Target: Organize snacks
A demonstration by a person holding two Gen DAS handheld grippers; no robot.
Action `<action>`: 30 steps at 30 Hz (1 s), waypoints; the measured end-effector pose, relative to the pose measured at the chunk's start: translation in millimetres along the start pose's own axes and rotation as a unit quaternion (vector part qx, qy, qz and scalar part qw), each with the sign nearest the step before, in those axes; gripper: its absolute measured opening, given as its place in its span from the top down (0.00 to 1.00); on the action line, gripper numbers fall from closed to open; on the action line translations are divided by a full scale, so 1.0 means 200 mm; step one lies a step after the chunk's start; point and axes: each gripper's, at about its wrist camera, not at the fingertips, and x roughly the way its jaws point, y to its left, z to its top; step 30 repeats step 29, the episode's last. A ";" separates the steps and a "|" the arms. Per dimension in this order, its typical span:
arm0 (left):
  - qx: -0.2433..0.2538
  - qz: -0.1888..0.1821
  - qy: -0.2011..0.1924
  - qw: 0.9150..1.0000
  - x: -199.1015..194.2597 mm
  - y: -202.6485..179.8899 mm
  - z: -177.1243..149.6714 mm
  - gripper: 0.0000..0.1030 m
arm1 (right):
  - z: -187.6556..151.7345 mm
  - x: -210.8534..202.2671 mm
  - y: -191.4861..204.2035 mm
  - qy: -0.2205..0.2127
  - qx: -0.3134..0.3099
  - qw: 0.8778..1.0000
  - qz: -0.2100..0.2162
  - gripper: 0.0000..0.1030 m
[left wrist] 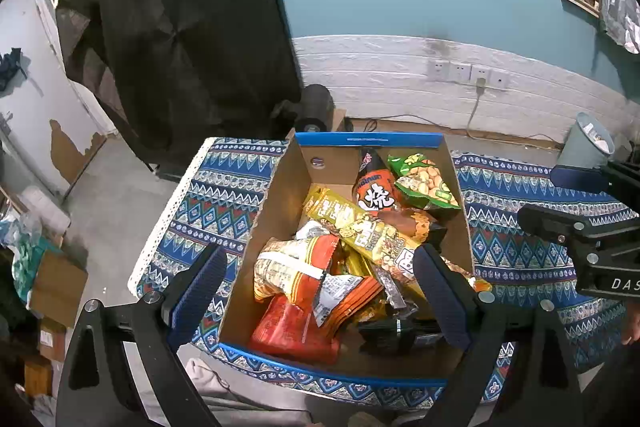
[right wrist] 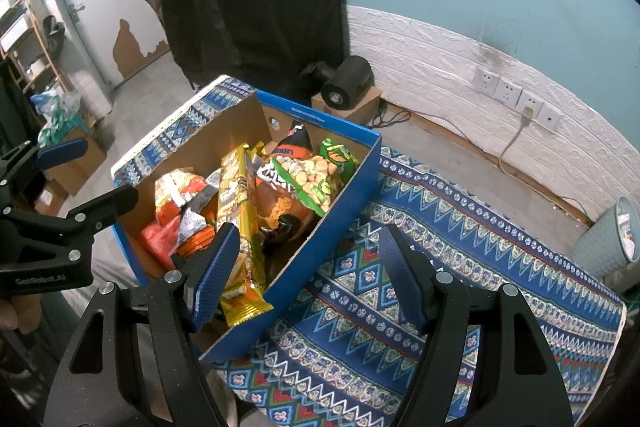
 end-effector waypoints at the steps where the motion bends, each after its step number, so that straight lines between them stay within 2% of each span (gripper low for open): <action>1: 0.000 0.000 -0.001 1.000 0.00 0.00 0.00 0.08 | 0.00 0.00 0.00 0.000 0.000 1.000 0.000 0.30; 30: -0.012 -0.019 0.005 1.000 -0.01 0.01 0.00 0.08 | 0.00 0.00 0.00 0.001 0.000 1.000 0.000 0.30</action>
